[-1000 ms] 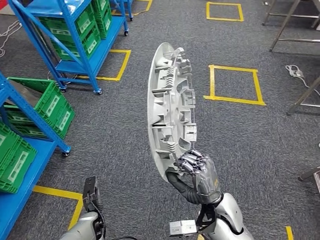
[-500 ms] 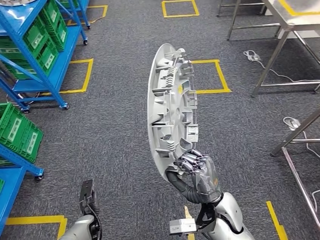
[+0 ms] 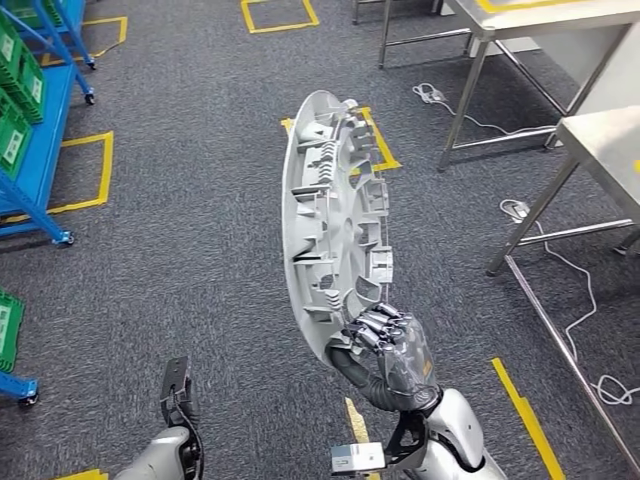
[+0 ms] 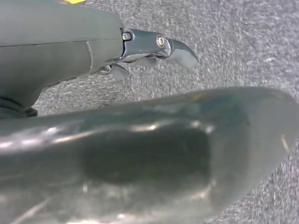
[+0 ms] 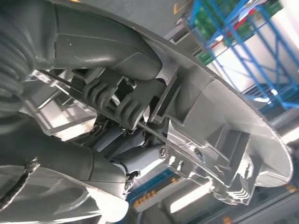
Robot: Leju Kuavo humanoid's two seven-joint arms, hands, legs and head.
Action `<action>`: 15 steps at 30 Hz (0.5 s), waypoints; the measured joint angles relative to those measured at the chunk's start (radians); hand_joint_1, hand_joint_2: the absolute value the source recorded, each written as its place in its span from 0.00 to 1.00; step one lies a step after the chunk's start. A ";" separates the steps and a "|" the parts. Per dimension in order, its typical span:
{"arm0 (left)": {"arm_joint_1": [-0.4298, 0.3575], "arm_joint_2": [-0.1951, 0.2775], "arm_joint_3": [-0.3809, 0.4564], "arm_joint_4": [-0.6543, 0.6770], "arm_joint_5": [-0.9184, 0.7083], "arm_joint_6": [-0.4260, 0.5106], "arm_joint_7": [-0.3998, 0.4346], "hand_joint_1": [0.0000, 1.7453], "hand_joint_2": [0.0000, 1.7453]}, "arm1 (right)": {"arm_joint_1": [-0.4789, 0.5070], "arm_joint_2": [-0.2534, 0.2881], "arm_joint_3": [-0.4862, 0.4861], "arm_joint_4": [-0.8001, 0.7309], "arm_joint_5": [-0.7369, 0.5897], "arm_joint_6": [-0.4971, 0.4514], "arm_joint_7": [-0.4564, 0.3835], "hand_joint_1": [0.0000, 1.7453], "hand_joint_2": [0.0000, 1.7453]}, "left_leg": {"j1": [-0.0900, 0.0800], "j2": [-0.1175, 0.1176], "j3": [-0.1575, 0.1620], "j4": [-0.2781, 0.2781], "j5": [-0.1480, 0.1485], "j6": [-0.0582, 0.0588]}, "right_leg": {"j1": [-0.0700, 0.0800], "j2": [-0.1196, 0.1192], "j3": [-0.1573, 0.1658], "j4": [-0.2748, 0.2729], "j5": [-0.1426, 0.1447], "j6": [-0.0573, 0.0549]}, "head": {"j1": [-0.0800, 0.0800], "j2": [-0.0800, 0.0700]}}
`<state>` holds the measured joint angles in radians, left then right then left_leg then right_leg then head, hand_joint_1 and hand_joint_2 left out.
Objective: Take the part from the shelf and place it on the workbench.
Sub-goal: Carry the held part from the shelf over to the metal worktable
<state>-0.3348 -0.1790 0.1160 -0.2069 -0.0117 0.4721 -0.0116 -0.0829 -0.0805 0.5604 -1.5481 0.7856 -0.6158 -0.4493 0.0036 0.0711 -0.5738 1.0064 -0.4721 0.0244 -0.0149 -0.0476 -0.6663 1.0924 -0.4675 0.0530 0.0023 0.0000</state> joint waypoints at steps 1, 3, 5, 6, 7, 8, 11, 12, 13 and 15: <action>-0.001 0.001 0.000 0.000 -0.001 0.000 0.002 0.00 0.00 | 0.000 0.000 0.000 0.000 0.001 -0.002 0.003 1.00 1.00 | -0.002 0.008 0.000 0.004 -0.004 -0.006 | 0.002 -0.014 0.028 -0.048 0.012 -0.005 | 0.000 0.000; -0.003 0.003 0.000 0.000 -0.004 -0.001 0.006 0.00 0.00 | 0.001 -0.001 0.001 0.000 0.003 -0.009 0.010 1.00 1.00 | -0.008 0.025 0.002 0.009 -0.009 -0.014 | 0.008 -0.015 0.044 -0.074 0.011 -0.022 | 0.001 0.000; -0.006 0.003 -0.001 0.000 -0.009 0.002 0.010 0.00 0.00 | 0.008 -0.003 0.001 -0.002 0.004 -0.020 0.014 1.00 1.00 | -0.005 0.030 0.005 0.014 -0.018 -0.022 | 0.007 0.009 0.042 -0.074 0.013 -0.037 | 0.001 0.000; -0.009 0.002 -0.002 0.000 -0.013 0.004 0.011 0.00 0.00 | 0.012 -0.004 0.000 -0.004 0.004 -0.025 0.016 1.00 1.00 | -0.001 0.013 0.000 0.032 -0.033 -0.026 | 0.006 0.020 0.042 -0.074 0.014 -0.043 | 0.000 0.000; -0.011 0.000 -0.002 0.000 -0.017 0.008 0.013 0.00 0.00 | 0.016 -0.007 0.000 -0.007 0.004 -0.031 0.018 1.00 1.00 | 0.002 -0.011 -0.014 0.069 -0.059 -0.030 | 0.004 0.031 0.043 -0.075 0.015 -0.049 | -0.001 0.000; -0.013 -0.001 -0.003 0.000 -0.019 0.012 0.015 0.00 0.00 | 0.021 -0.009 -0.001 -0.010 0.004 -0.036 0.021 1.00 1.00 | 0.004 -0.038 -0.037 0.126 -0.092 -0.032 | 0.004 0.042 0.043 -0.075 0.016 -0.053 | -0.002 0.000; -0.014 -0.008 -0.004 0.000 -0.022 0.027 0.020 0.00 0.00 | 0.041 -0.021 -0.007 -0.017 0.000 -0.050 0.028 1.00 1.00 | 0.005 -0.063 -0.118 0.301 -0.156 -0.029 | 0.007 0.082 0.045 -0.074 0.017 -0.058 | -0.002 0.000; -0.015 -0.010 -0.004 0.000 -0.022 0.032 0.021 0.00 0.00 | 0.047 -0.025 -0.011 -0.019 -0.001 -0.052 0.029 1.00 1.00 | 0.005 -0.066 -0.121 0.303 -0.142 -0.026 | 0.008 0.098 0.046 -0.074 0.017 -0.058 | -0.002 0.000; -0.016 -0.012 -0.004 0.000 -0.023 0.034 0.022 0.00 0.00 | 0.051 -0.028 -0.014 -0.020 -0.002 -0.053 0.029 1.00 1.00 | 0.004 -0.072 -0.107 0.266 -0.109 -0.020 | 0.008 0.114 0.047 -0.074 0.017 -0.058 | -0.002 0.000; -0.020 -0.015 -0.004 0.000 -0.023 0.037 0.022 0.00 0.00 | 0.055 -0.031 -0.016 -0.021 -0.004 -0.054 0.029 1.00 1.00 | 0.005 -0.114 -0.052 0.134 -0.031 -0.009 | 0.008 0.143 0.048 -0.073 0.018 -0.056 | -0.001 0.000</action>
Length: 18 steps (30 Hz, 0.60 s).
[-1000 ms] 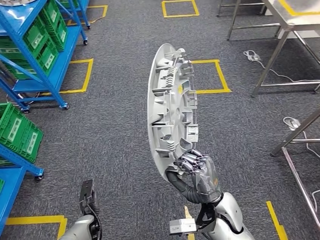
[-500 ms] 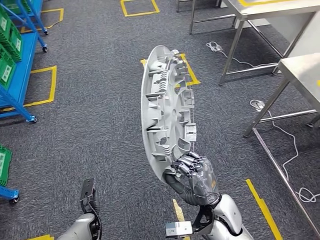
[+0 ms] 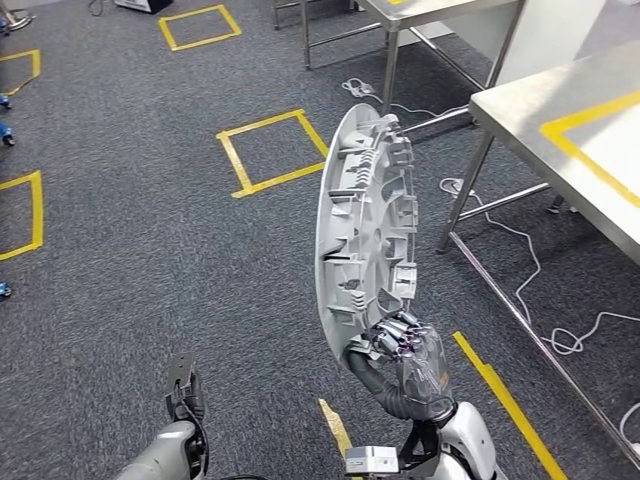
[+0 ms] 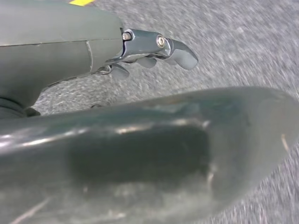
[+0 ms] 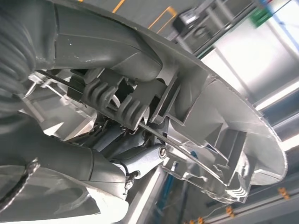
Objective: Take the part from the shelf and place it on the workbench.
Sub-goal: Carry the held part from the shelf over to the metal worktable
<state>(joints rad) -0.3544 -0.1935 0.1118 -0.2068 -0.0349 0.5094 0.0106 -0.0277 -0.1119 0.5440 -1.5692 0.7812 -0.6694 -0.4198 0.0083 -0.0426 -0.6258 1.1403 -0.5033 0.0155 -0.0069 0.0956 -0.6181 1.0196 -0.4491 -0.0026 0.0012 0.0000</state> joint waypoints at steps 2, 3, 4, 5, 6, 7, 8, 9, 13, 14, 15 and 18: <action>-0.002 -0.001 -0.001 0.000 0.000 0.001 0.001 0.00 0.00 | 0.001 -0.001 -0.001 -0.001 -0.001 -0.002 0.000 1.00 1.00 | 0.001 -0.042 0.036 -0.088 0.029 0.006 | -0.004 0.026 -0.006 0.002 0.004 0.008 | 0.000 0.000; -0.003 -0.003 -0.002 0.000 0.000 0.001 0.001 0.00 0.00 | 0.002 -0.002 -0.001 -0.002 -0.001 -0.003 0.000 1.00 1.00 | 0.000 -0.048 0.041 -0.100 0.026 0.007 | -0.007 0.038 -0.012 0.001 0.007 0.015 | -0.001 0.000; -0.004 -0.005 -0.002 0.000 0.000 0.001 0.002 0.00 0.00 | 0.003 -0.003 -0.002 -0.002 -0.001 -0.004 0.000 1.00 1.00 | -0.001 -0.038 0.043 -0.109 0.025 0.008 | -0.009 0.052 -0.017 -0.001 0.011 0.023 | -0.002 0.000; -0.006 -0.008 -0.003 0.000 0.000 0.002 0.002 0.00 0.00 | 0.005 -0.004 -0.002 -0.002 -0.001 -0.005 0.000 1.00 1.00 | -0.001 -0.024 0.046 -0.116 0.027 0.010 | -0.011 0.049 -0.023 -0.002 0.011 0.029 | -0.003 0.000; -0.008 -0.011 -0.004 0.000 0.000 0.002 0.002 0.00 0.00 | 0.006 -0.007 -0.003 -0.003 -0.001 -0.005 0.000 1.00 1.00 | 0.001 -0.012 0.048 -0.123 0.030 0.013 | -0.009 0.029 -0.030 0.005 0.004 0.034 | -0.001 0.000; -0.010 -0.014 -0.004 0.000 0.000 0.002 0.002 0.00 0.00 | 0.006 -0.009 -0.003 -0.003 -0.001 -0.005 0.000 1.00 1.00 | 0.002 0.002 0.051 -0.131 0.034 0.016 | -0.007 -0.002 -0.045 0.030 -0.013 0.038 | 0.001 0.000; -0.011 -0.016 -0.004 0.000 0.000 0.002 0.002 0.00 0.00 | 0.006 -0.012 -0.004 -0.004 -0.001 -0.005 0.000 1.00 1.00 | 0.002 0.015 0.052 -0.135 0.037 0.019 | -0.005 -0.040 -0.068 0.077 -0.042 0.041 | 0.003 0.000; -0.010 -0.018 -0.004 0.000 0.000 0.002 0.004 0.00 0.00 | 0.006 -0.013 -0.004 -0.004 -0.001 -0.005 0.000 1.00 1.00 | 0.001 0.029 0.052 -0.136 0.037 0.021 | -0.004 -0.068 -0.097 0.140 -0.075 0.044 | 0.005 0.000; -0.009 -0.019 -0.005 0.000 0.000 0.000 0.009 0.00 0.00 | 0.006 -0.020 -0.004 -0.003 -0.005 -0.005 -0.002 1.00 1.00 | 0.000 0.087 0.051 -0.134 0.034 0.020 | -0.009 -0.096 -0.132 0.238 -0.092 0.058 | 0.006 0.000; -0.010 -0.020 -0.005 0.000 0.000 0.000 0.010 0.00 0.00 | 0.005 -0.021 -0.005 -0.003 -0.008 -0.005 -0.002 1.00 1.00 | 0.000 0.100 0.052 -0.133 0.032 0.017 | -0.010 -0.110 -0.094 0.172 -0.060 0.060 | 0.006 0.000; -0.011 -0.021 -0.005 0.000 -0.001 -0.001 0.010 0.00 0.00 | 0.004 -0.022 -0.006 -0.003 -0.012 -0.005 -0.002 1.00 1.00 | -0.001 0.111 0.053 -0.131 0.029 0.012 | -0.007 -0.137 -0.052 0.101 -0.037 0.059 | 0.006 0.000; -0.013 -0.021 -0.005 0.000 -0.001 -0.002 0.011 0.00 0.00 | 0.000 -0.023 -0.008 -0.003 -0.020 -0.006 -0.005 1.00 1.00 | -0.011 0.139 0.055 -0.123 0.022 -0.002 | 0.002 -0.174 0.009 -0.004 -0.015 0.038 | 0.005 0.000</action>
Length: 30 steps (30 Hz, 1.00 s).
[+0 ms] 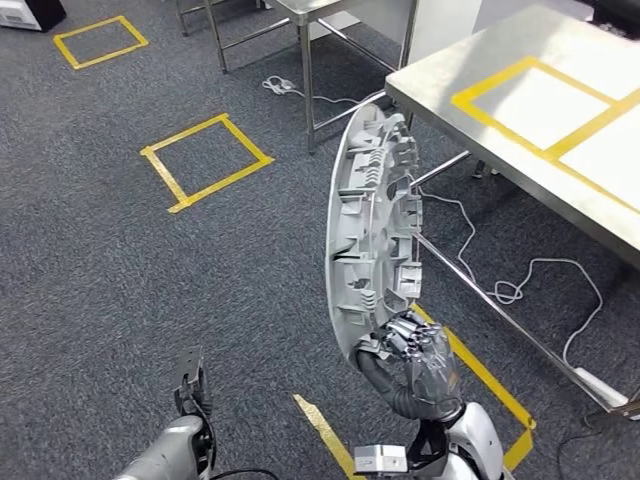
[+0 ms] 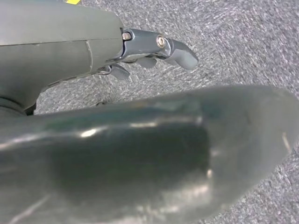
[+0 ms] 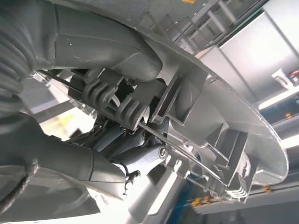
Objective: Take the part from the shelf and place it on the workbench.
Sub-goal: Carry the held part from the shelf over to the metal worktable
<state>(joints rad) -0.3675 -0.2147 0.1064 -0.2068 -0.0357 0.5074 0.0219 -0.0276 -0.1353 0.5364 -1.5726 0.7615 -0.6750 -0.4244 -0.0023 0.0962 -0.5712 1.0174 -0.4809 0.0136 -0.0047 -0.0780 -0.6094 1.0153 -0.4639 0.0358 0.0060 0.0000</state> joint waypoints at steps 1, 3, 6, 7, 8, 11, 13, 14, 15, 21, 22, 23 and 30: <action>0.000 0.000 0.000 0.000 0.000 0.000 0.000 0.00 0.00 | 0.000 0.000 0.000 0.000 -0.001 0.000 -0.001 1.00 1.00 | -0.001 0.010 0.001 0.001 0.000 -0.003 | 0.000 0.014 -0.001 0.000 0.003 -0.008 | -0.001 0.000; -0.002 -0.001 0.000 0.000 -0.002 -0.001 0.001 0.00 0.00 | 0.000 -0.001 0.000 0.000 -0.002 -0.001 -0.002 1.00 1.00 | 0.004 0.006 0.001 0.009 -0.012 -0.012 | -0.002 0.037 -0.003 -0.001 0.007 -0.020 | -0.002 0.000; -0.003 -0.001 -0.003 0.000 -0.007 -0.003 0.004 0.00 0.00 | -0.003 -0.002 -0.001 -0.001 -0.002 -0.001 -0.003 1.00 1.00 | 0.012 -0.067 -0.053 0.143 -0.091 -0.022 | -0.007 0.072 -0.002 -0.004 0.011 -0.036 | -0.005 0.000; -0.002 0.000 -0.004 0.000 -0.008 -0.003 0.006 0.00 0.00 | -0.003 -0.002 -0.001 0.000 -0.002 -0.001 -0.004 1.00 1.00 | 0.012 -0.081 -0.085 0.214 -0.120 -0.023 | -0.006 0.086 -0.002 -0.004 0.012 -0.038 | -0.006 0.000; 0.000 0.001 -0.005 0.000 -0.008 -0.003 0.008 0.00 0.00 | -0.003 -0.002 -0.001 0.000 -0.002 -0.001 -0.005 1.00 1.00 | 0.012 -0.087 -0.112 0.269 -0.136 -0.023 | -0.005 0.101 -0.002 -0.003 0.012 -0.039 | -0.006 0.000; 0.001 0.004 -0.007 0.000 -0.010 -0.010 0.010 0.00 0.00 | -0.002 -0.002 -0.001 0.001 -0.003 -0.002 -0.007 1.00 1.00 | 0.011 -0.098 -0.100 0.226 -0.072 -0.012 | -0.002 0.146 -0.001 -0.002 0.014 -0.040 | -0.006 0.000; -0.001 0.006 -0.008 0.000 -0.013 -0.013 0.010 0.00 0.00 | -0.002 -0.002 -0.002 0.001 -0.003 -0.003 -0.007 1.00 1.00 | 0.011 -0.127 -0.044 0.091 -0.005 0.001 | -0.002 0.168 -0.002 0.000 0.015 -0.037 | -0.006 0.000; -0.003 0.007 -0.008 0.000 -0.014 -0.013 0.010 0.00 0.00 | -0.002 -0.002 -0.002 0.001 -0.003 -0.005 -0.007 1.00 1.00 | 0.010 -0.140 -0.024 0.045 0.008 0.005 | -0.002 0.177 -0.005 0.001 0.017 -0.034 | -0.007 0.000; -0.004 0.007 -0.008 0.000 -0.015 -0.013 0.011 0.00 0.00 | -0.001 -0.002 -0.002 0.001 -0.004 -0.007 -0.007 1.00 1.00 | 0.009 -0.149 -0.016 0.021 0.011 0.007 | -0.004 0.185 -0.010 0.001 0.019 -0.028 | -0.007 0.000; -0.007 0.004 -0.012 0.000 -0.015 -0.018 0.015 0.00 0.00 | 0.008 -0.003 -0.016 0.000 0.019 -0.011 -0.007 1.00 1.00 | 0.014 -0.122 -0.009 -0.012 0.023 0.024 | -0.004 0.108 -0.076 0.109 -0.046 0.002 | -0.001 0.000; -0.006 0.004 -0.013 0.000 -0.014 -0.020 0.016 0.00 0.00 | 0.008 -0.003 -0.017 0.000 0.024 -0.011 -0.007 1.00 1.00 | 0.014 -0.117 -0.011 -0.012 0.021 0.026 | -0.006 0.095 -0.107 0.177 -0.077 0.006 | 0.001 0.000; -0.004 0.005 -0.013 0.000 -0.012 -0.023 0.017 0.00 0.00 | 0.008 -0.003 -0.017 0.000 0.027 -0.011 -0.008 1.00 1.00 | 0.014 -0.111 -0.011 -0.012 0.019 0.026 | -0.008 0.089 -0.134 0.236 -0.097 0.010 | 0.002 0.000; -0.003 0.005 -0.015 0.000 -0.009 -0.037 0.019 0.00 0.00 | 0.012 -0.004 -0.019 0.004 0.030 -0.011 -0.008 1.00 1.00 | 0.015 -0.090 0.002 -0.001 -0.009 -0.006 | -0.018 0.067 0.003 0.006 -0.009 0.016 | 0.003 0.000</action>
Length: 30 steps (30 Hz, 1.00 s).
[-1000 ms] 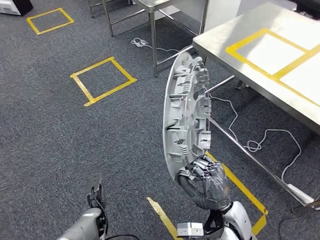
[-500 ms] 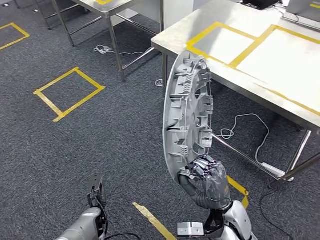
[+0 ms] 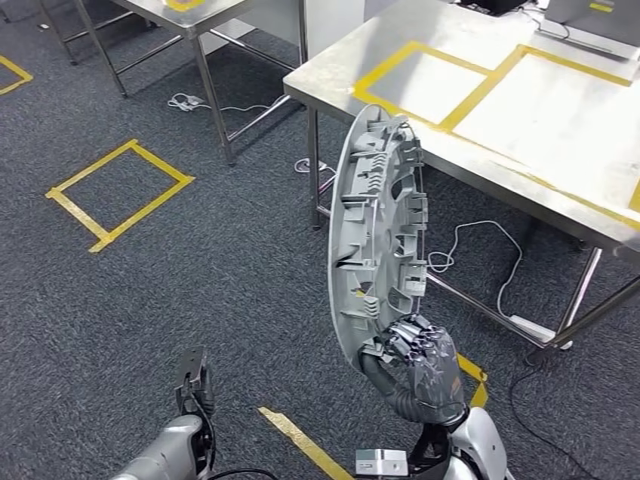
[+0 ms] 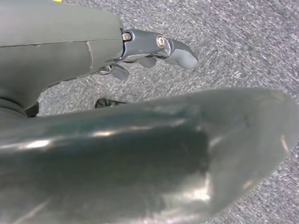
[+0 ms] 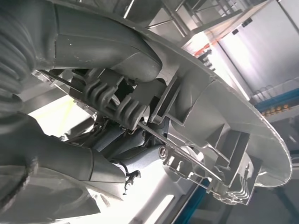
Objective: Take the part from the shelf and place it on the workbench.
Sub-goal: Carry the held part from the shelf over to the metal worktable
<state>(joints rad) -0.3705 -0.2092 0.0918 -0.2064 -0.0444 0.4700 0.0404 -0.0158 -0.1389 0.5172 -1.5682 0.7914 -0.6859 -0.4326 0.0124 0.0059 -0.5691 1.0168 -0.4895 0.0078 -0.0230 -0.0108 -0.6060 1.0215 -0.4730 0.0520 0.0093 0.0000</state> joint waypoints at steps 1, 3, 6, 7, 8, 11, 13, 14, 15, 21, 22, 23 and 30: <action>0.000 0.000 0.000 0.000 0.000 -0.002 0.000 0.00 0.00 | 0.001 0.000 0.000 0.001 0.000 0.000 0.000 1.00 1.00 | -0.002 0.001 0.001 0.000 -0.002 -0.005 | 0.003 0.002 0.005 -0.003 -0.008 -0.010 | 0.000 0.000; -0.001 0.000 0.000 0.000 0.000 -0.004 0.000 0.00 0.00 | 0.004 0.000 -0.001 0.002 0.001 0.000 0.000 1.00 1.00 | 0.001 0.002 0.007 0.002 -0.009 -0.016 | 0.003 0.007 0.011 -0.002 -0.015 -0.028 | -0.003 0.000; -0.005 0.000 -0.001 -0.001 -0.001 -0.008 0.000 0.00 0.00 | 0.004 0.000 -0.003 0.002 0.000 0.000 0.002 1.00 1.00 | 0.004 0.002 -0.042 0.113 -0.044 -0.027 | 0.001 0.010 0.041 -0.004 -0.035 -0.052 | -0.009 0.000; -0.004 0.000 -0.001 -0.001 -0.001 -0.009 0.000 0.00 0.00 | 0.004 0.000 -0.003 0.002 0.000 0.000 0.002 1.00 1.00 | 0.004 0.002 -0.085 0.185 -0.063 -0.028 | 0.002 0.012 0.052 -0.004 -0.045 -0.057 | -0.010 0.000; -0.001 0.001 -0.001 -0.001 -0.001 -0.009 0.000 0.00 0.00 | 0.005 0.000 -0.004 0.003 0.000 0.000 0.002 1.00 1.00 | 0.004 0.001 -0.132 0.253 -0.076 -0.029 | 0.003 0.015 0.064 -0.004 -0.055 -0.059 | -0.010 0.000; 0.006 0.003 -0.001 -0.001 -0.001 -0.010 0.003 0.00 0.00 | 0.010 0.000 -0.007 0.004 0.000 0.000 0.002 1.00 1.00 | -0.001 0.000 -0.197 0.272 -0.002 -0.017 | 0.007 0.028 0.112 -0.005 -0.093 -0.058 | -0.010 0.000; 0.006 0.005 -0.001 0.000 -0.004 -0.009 0.006 0.00 0.00 | 0.014 0.000 -0.007 0.004 0.001 0.000 0.002 1.00 1.00 | -0.014 -0.005 -0.174 0.154 0.104 0.005 | 0.006 0.032 0.143 -0.009 -0.119 -0.054 | -0.008 0.000; 0.007 0.007 -0.001 0.001 -0.005 -0.007 0.007 0.00 0.00 | 0.016 0.000 -0.008 0.006 0.002 -0.002 0.002 1.00 1.00 | -0.021 -0.008 -0.160 0.109 0.136 0.017 | 0.004 0.035 0.153 -0.013 -0.127 -0.049 | -0.006 0.000; 0.009 0.009 -0.002 0.002 -0.006 -0.004 0.009 0.00 0.00 | 0.018 0.000 -0.008 0.007 0.003 -0.003 0.002 1.00 1.00 | -0.027 -0.011 -0.152 0.087 0.148 0.026 | 0.000 0.037 0.161 -0.018 -0.130 -0.043 | -0.006 0.000; 0.002 0.009 -0.002 0.003 -0.009 0.008 0.002 0.00 0.00 | 0.018 -0.001 -0.014 0.012 -0.011 -0.006 0.004 1.00 1.00 | -0.017 -0.013 -0.057 -0.033 0.095 0.036 | 0.004 0.024 0.149 0.012 -0.172 -0.031 | -0.001 0.000; 0.004 0.007 -0.002 0.004 -0.009 0.007 0.000 0.00 0.00 | 0.018 -0.002 -0.015 0.014 -0.014 -0.006 0.006 1.00 1.00 | -0.017 -0.013 -0.037 -0.053 0.080 0.033 | 0.007 0.022 0.111 0.079 -0.194 -0.036 | 0.001 0.000; 0.009 0.006 -0.002 0.004 -0.009 0.007 0.000 0.00 0.00 | 0.019 -0.003 -0.015 0.017 -0.016 -0.006 0.007 1.00 1.00 | -0.017 -0.012 -0.024 -0.056 0.074 0.033 | 0.010 0.022 0.068 0.149 -0.210 -0.040 | 0.002 0.000; 0.025 0.009 -0.002 0.007 -0.012 0.007 0.000 0.00 0.00 | 0.028 -0.010 -0.015 0.032 -0.026 -0.005 0.010 1.00 1.00 | -0.010 -0.013 0.026 -0.041 0.012 -0.001 | -0.006 -0.030 -0.016 0.049 0.020 0.023 | 0.014 0.000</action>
<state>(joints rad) -0.3458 -0.2000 0.0896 -0.1996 -0.0561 0.4774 0.0409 0.0120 -0.1490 0.5027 -1.5361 0.7651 -0.6909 -0.4221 0.0020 -0.0074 -0.5427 0.9762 -0.4771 0.0069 -0.0285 -0.0412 -0.6218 1.0701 -0.4528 0.0750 0.0229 0.0000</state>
